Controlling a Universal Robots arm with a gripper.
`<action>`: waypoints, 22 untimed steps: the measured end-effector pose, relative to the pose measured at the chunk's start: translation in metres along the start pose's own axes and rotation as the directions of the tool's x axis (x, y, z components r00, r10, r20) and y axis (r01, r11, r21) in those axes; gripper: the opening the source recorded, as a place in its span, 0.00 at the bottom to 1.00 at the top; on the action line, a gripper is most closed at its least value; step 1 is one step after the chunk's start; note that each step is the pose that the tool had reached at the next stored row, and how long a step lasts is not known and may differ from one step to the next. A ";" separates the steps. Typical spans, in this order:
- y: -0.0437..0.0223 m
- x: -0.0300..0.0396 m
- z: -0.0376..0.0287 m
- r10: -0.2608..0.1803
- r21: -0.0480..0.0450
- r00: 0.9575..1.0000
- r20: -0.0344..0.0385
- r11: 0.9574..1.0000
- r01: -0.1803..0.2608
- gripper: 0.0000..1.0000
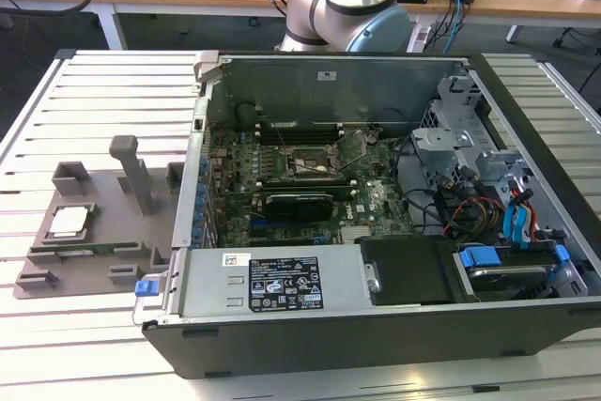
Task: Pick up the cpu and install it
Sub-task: 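Pick up the cpu and move it towards the insertion slot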
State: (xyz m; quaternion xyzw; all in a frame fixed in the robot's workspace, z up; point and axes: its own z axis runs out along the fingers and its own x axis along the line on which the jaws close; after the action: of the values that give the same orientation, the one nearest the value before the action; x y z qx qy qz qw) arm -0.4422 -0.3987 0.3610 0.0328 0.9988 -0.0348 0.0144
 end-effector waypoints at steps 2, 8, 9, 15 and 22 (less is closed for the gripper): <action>0.0001 0.0000 0.0015 0.000 0.000 1.000 0.000 1.000 0.000 0.72; 0.0004 0.0002 0.0061 0.000 0.000 1.000 0.000 1.000 0.000 0.72; 0.0005 0.0002 0.0069 0.000 0.000 1.000 0.000 1.000 0.000 0.72; 0.0008 0.0004 0.0121 0.000 0.000 1.000 0.000 1.000 0.000 0.72; 0.0011 0.0005 0.0170 0.000 0.000 1.000 0.000 1.000 0.000 0.72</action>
State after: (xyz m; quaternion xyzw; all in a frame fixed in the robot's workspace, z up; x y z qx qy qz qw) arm -0.4421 -0.3988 0.3440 0.0328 0.9988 -0.0348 0.0144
